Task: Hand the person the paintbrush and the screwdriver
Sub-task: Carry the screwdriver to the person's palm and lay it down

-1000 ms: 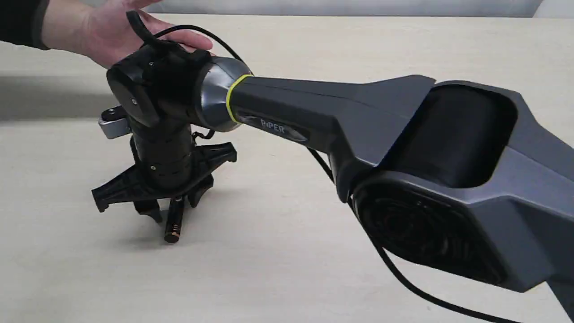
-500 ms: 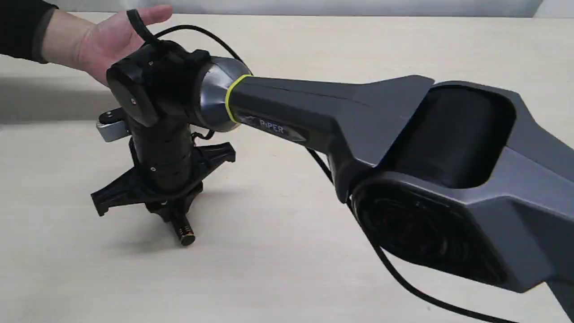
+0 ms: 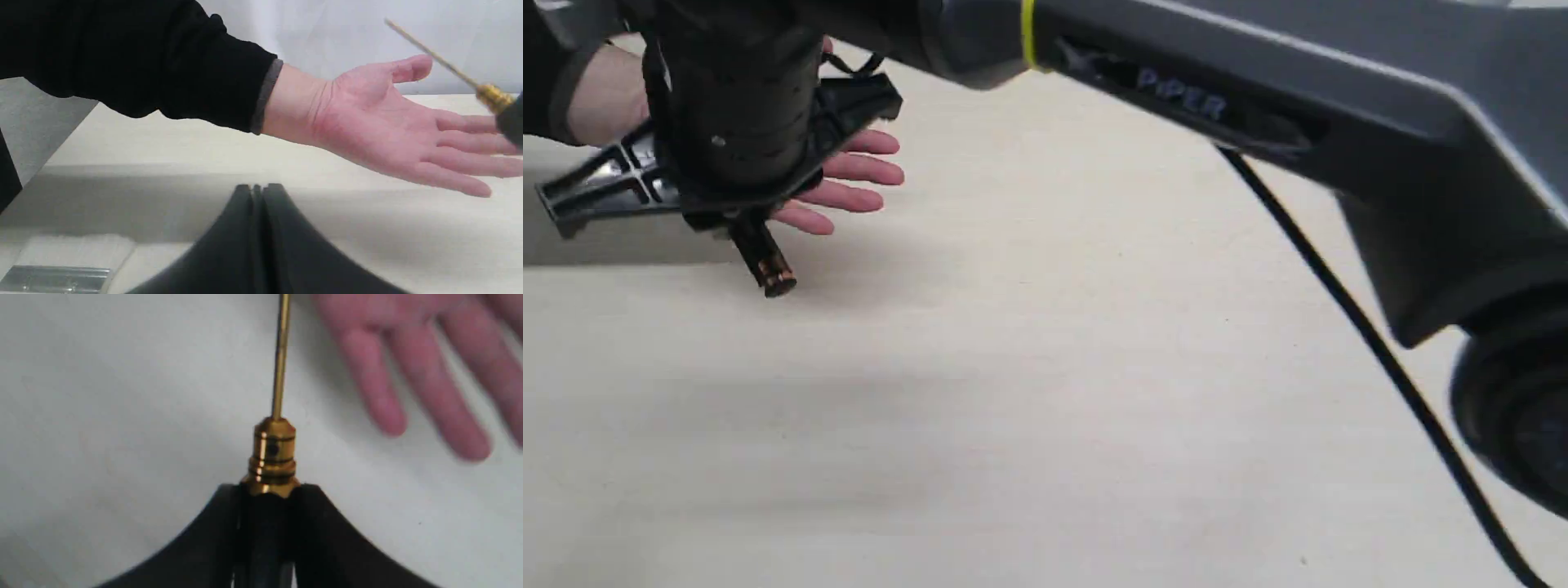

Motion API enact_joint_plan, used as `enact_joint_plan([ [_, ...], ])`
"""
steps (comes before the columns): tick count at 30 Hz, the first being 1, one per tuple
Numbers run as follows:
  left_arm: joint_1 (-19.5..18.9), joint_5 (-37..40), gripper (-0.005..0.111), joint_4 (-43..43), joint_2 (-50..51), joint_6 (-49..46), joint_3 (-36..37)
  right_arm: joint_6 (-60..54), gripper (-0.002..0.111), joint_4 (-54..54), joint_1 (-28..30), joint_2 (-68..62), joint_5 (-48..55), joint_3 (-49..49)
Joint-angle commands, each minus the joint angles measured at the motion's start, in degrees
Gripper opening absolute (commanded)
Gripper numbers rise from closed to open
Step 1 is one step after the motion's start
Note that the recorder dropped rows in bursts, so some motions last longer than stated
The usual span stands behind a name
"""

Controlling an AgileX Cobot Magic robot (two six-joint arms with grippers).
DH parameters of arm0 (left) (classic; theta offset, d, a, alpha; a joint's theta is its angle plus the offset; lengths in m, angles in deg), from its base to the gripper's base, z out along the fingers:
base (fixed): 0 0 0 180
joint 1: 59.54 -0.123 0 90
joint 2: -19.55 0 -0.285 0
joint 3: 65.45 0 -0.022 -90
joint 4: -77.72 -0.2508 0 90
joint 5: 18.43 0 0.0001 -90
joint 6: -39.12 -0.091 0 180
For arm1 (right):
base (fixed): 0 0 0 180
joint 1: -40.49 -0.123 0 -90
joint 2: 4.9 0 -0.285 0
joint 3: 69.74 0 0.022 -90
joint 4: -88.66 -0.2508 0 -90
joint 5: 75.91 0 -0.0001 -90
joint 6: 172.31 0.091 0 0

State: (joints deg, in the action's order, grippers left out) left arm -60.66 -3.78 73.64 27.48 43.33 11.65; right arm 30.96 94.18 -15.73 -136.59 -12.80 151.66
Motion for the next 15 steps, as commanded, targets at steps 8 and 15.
enact_joint_plan([
  [8, 0.47, -0.21, 0.0, 0.25, -0.14, 0.12, 0.12, -0.58, 0.008, 8.27, 1.25, 0.0, -13.68, -0.07],
  [15, 0.47, -0.21, 0.0, 0.25, -0.14, 0.12, 0.12, -2.28, 0.038, 8.94, 1.78, -6.7, -18.66, -0.07],
])
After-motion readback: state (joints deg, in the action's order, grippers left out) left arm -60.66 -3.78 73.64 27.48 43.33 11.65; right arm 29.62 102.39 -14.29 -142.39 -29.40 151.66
